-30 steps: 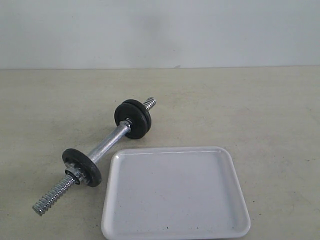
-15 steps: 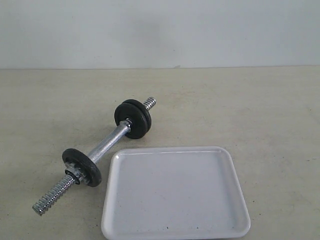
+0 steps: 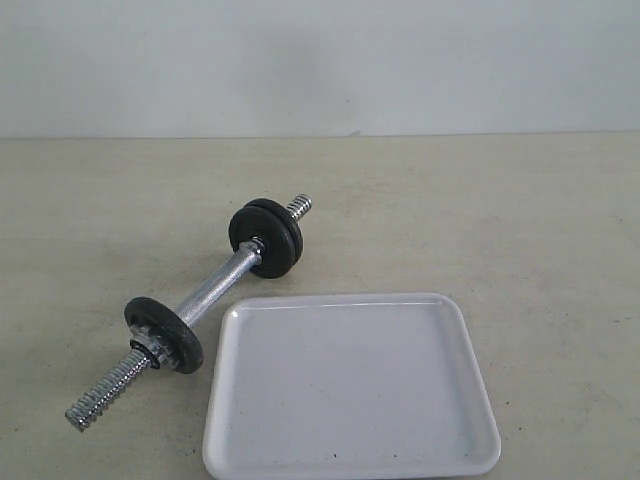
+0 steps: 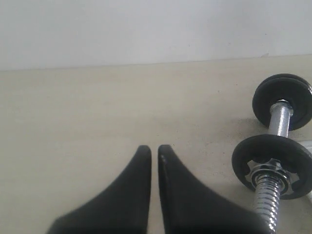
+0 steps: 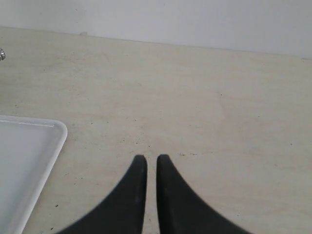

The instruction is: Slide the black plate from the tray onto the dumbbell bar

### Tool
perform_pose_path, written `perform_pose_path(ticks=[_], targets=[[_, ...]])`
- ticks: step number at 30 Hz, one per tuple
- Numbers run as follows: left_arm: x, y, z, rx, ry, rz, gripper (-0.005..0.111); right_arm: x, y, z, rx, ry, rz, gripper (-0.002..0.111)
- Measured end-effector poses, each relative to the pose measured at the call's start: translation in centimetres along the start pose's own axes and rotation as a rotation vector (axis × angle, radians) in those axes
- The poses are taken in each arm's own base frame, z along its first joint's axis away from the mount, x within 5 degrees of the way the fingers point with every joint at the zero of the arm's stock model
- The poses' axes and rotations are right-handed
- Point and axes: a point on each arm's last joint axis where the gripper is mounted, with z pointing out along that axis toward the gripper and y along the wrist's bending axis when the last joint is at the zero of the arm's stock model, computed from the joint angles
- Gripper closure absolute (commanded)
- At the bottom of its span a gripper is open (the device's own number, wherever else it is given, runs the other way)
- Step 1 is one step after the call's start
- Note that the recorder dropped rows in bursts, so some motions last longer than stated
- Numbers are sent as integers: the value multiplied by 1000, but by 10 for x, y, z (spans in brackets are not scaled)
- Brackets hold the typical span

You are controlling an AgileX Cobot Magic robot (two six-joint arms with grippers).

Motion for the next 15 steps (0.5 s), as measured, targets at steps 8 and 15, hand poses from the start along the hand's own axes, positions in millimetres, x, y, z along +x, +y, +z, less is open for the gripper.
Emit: perform_pose_path(ticks=[8,15], targets=[[0,4,0,-69,0,-16,102,0,0,0,0,0,0,103],[0,4,0,-69,0,-16,102,0,0,0,0,0,0,103]])
